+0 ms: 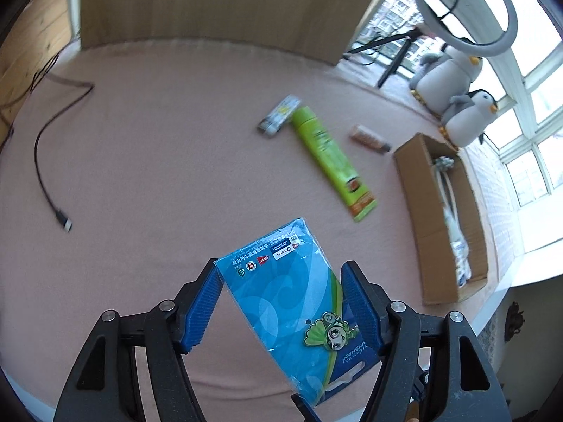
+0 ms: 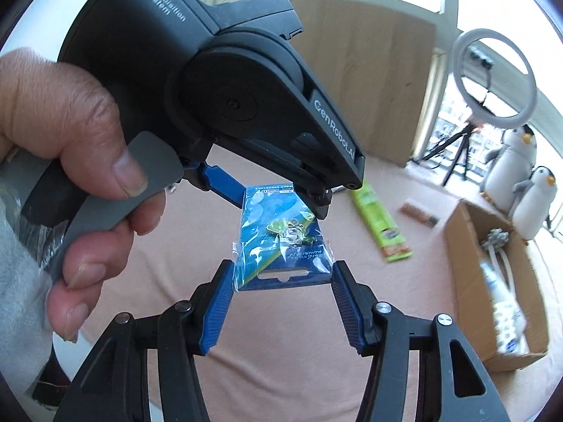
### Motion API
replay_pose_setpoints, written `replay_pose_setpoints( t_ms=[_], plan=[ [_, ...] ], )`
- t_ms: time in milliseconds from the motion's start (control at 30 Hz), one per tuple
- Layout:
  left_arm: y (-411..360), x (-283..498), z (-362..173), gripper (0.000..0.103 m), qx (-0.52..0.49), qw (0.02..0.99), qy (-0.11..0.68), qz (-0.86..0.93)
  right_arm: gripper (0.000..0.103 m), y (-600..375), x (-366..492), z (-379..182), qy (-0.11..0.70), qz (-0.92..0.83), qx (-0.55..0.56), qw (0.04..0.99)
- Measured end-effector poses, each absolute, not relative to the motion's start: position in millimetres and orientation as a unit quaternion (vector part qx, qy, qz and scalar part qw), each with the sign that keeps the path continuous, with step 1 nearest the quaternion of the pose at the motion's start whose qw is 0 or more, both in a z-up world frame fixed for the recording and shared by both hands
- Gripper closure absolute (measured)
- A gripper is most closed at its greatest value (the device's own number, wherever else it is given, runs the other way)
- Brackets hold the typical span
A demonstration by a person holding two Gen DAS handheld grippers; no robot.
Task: Organize objects
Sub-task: 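Carry the card package into the cardboard box and open both grippers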
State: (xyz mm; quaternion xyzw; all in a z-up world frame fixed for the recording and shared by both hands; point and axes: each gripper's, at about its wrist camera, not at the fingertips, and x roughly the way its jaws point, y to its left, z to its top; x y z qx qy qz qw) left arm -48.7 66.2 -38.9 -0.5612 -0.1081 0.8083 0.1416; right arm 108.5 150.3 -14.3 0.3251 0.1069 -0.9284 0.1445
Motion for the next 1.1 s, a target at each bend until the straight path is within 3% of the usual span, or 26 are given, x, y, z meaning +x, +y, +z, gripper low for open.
replay_pose_setpoints(
  t_ms=[333, 967, 1067, 1100],
  plan=[
    [151, -75, 1, 0.031, -0.541, 0.211, -0.056, 0.812, 0.051, 214, 91, 6, 0.074, -0.948, 0.302, 0.067],
    [359, -99, 3, 0.031, -0.535, 0.325, 0.032, 0.779, 0.051, 366, 73, 7, 0.021, -0.950, 0.303, -0.072],
    [370, -100, 2, 0.025, -0.515, 0.311, 0.060, 0.796, 0.047, 379, 63, -4, 0.019, -0.938, 0.332, -0.092],
    [370, -100, 2, 0.018, -0.503, 0.292, 0.078, 0.809, 0.047, 383, 59, -8, 0.019, -0.932, 0.347, -0.101]
  ],
)
